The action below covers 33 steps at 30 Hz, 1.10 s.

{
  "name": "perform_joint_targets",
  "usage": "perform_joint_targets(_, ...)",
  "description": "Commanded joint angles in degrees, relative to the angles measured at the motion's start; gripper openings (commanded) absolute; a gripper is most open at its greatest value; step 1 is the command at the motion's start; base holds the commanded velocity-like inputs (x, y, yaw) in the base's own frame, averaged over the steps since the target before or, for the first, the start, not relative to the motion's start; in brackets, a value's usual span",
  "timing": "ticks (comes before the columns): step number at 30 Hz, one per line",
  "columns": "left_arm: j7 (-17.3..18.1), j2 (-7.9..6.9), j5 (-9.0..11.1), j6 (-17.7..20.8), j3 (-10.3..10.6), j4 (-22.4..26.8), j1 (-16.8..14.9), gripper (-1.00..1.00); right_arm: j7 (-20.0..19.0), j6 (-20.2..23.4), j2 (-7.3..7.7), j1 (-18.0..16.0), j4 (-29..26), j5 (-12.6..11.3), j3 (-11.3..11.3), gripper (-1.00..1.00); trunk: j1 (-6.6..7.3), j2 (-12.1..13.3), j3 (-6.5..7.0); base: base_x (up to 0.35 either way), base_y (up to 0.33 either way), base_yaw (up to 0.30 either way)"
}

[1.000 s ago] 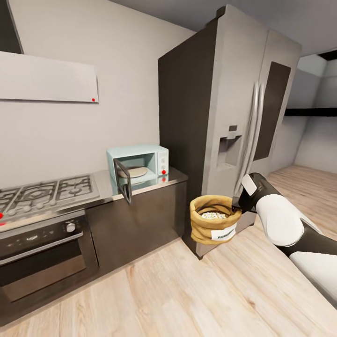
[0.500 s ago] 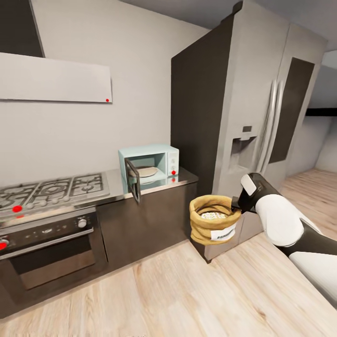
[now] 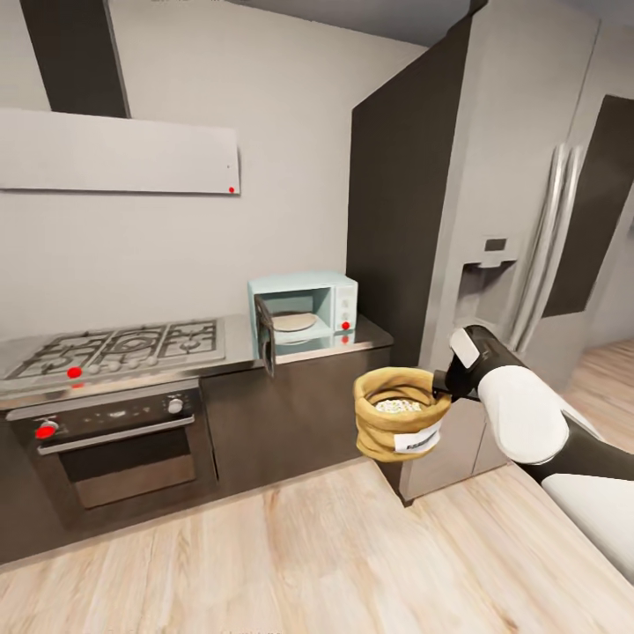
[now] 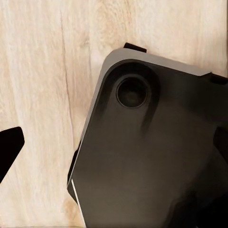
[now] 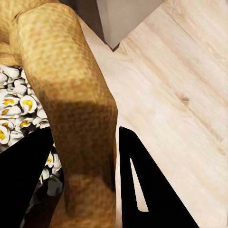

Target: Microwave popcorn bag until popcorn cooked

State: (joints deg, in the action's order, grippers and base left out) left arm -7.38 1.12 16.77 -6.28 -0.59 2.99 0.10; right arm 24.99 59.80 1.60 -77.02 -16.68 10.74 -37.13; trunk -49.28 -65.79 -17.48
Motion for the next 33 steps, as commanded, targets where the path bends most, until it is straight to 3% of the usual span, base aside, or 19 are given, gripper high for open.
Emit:
perform_joint_targets(1, -0.2, 0.02, 0.2, -0.1, 0.0, 0.1, 0.0, 1.00, -0.1, 0.2, -0.02, -0.1, 0.0, 0.5, -0.5, -1.00, 0.00, 0.0, -0.06, 0.000, -0.278, 0.269)
perform_joint_targets(28, -0.2, -0.06, 0.6, -0.1, 0.0, 0.1, 0.0, 1.00, -0.1, 0.2, -0.69, 0.0, 0.0, 0.5, -0.4, -1.00, 0.00, 0.0, -0.06, 0.000, -0.278, 0.269)
perform_joint_targets(33, -0.2, -0.07, 0.8, -0.1, -0.1, 0.1, 0.0, 1.00, -0.1, 0.2, -0.63, 0.0, 0.0, 0.5, -0.4, -1.00, 0.00, 0.0, -0.06, 0.000, -0.097, 0.269)
